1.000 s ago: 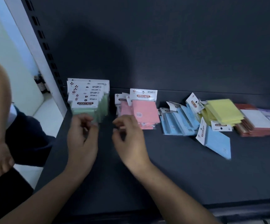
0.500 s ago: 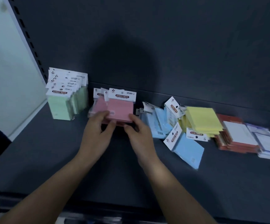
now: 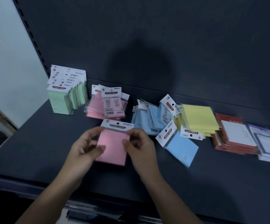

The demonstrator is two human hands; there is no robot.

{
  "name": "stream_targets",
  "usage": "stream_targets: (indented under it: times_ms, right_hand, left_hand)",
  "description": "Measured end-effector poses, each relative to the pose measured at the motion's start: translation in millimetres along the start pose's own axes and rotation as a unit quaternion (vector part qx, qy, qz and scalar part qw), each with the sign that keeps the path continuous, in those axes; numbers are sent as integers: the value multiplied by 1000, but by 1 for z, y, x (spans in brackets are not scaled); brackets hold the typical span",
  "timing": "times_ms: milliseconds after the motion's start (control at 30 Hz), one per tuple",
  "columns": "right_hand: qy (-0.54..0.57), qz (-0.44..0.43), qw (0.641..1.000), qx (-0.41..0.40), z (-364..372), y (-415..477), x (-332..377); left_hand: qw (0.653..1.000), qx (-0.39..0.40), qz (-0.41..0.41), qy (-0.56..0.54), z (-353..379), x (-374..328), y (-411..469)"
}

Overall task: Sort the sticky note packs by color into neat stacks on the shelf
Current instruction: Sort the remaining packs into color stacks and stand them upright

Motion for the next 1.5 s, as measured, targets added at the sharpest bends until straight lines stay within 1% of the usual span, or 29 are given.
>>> stream_targets:
  times_ms: [100, 133, 200, 267, 333, 433, 533, 600, 700, 733, 800, 833, 900, 933, 967, 1033, 1100, 1167, 1233, 1333, 1433, 1467, 1500]
  right_hand:
    - [-98, 11, 995, 20, 7, -3, -5]
    - [-132, 2, 991, 22, 10, -3, -5]
    - [-199, -26, 979, 14, 17, -3, -4]
    - [-252, -53, 966, -1, 24, -4, -1]
    - [-303, -75, 950, -6, 32, -5, 1]
    - [-368, -91, 925, -7, 44, -7, 2]
    - [-409, -77, 909, -22, 49, -4, 4]
    - [-408, -95, 907, -49, 49, -2, 7]
    - [-317, -129, 934, -99, 49, 3, 22]
    - [-281, -129, 945, -112, 49, 8, 28]
    - [-221, -96, 964, -114, 51, 21, 39]
    - [-195, -64, 973, -102, 51, 29, 43]
    - [-116, 11, 992, -54, 52, 39, 50]
    - [-70, 40, 996, -31, 52, 41, 51]
    - [-43, 55, 997, -28, 51, 43, 50]
    - [-21, 61, 996, -62, 47, 44, 46]
    - [34, 58, 994, -87, 45, 39, 43]
    - [104, 50, 990, -84, 47, 32, 42]
    - [144, 23, 987, -69, 50, 23, 45]
    - [135, -25, 990, -11, 55, 8, 49]
    - [61, -62, 992, 86, 60, -9, 48]
    - [36, -74, 991, 105, 61, -15, 45]
    - [1, -95, 991, 94, 59, -21, 40]
  left_hand:
    - [999, 13, -44, 24, -7, 7, -7]
    - [998, 15, -38, 41, -9, 9, -8]
    - [993, 29, 8, 117, -12, 11, -8]
    - [975, 46, 58, 210, -17, 13, -6]
    - [951, 57, 87, 291, -21, 17, -3]
    - [926, 69, 91, 359, -25, 24, 3]
    - [915, 76, 83, 388, -30, 27, 9]
    - [913, 80, 87, 391, -32, 23, 16]
    - [911, 95, 148, 372, -22, 6, 33]
    - [905, 106, 172, 375, -16, 0, 40]
    - [895, 117, 200, 382, -5, -5, 56]
    - [897, 126, 195, 377, 0, -5, 62]
    - [913, 142, 177, 340, 8, -5, 70]
    - [925, 139, 170, 310, 10, -5, 72]
    - [936, 127, 162, 284, 11, -4, 71]
    - [954, 86, 140, 251, 10, -4, 69]
    - [971, 36, 109, 210, 8, -6, 65]
    - [989, -8, 61, 133, 6, -5, 61]
    - [998, -41, 11, 49, 5, -7, 54]
    - [996, -67, -26, -45, 5, -13, 41]
    - [991, -72, -42, -107, 0, -18, 27]
    - [990, -68, -42, -119, -2, -18, 22]
    - [990, -60, -44, -117, -5, -18, 17]
Point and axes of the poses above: each hand's wrist, its own y-axis towards the middle knuckle, its own z-axis out of the palm, x = y × z, the point moved 3 cm from there along y, towards the middle knuckle, and after that the axes turned 15 degrees about z, right-handed, at the moved point
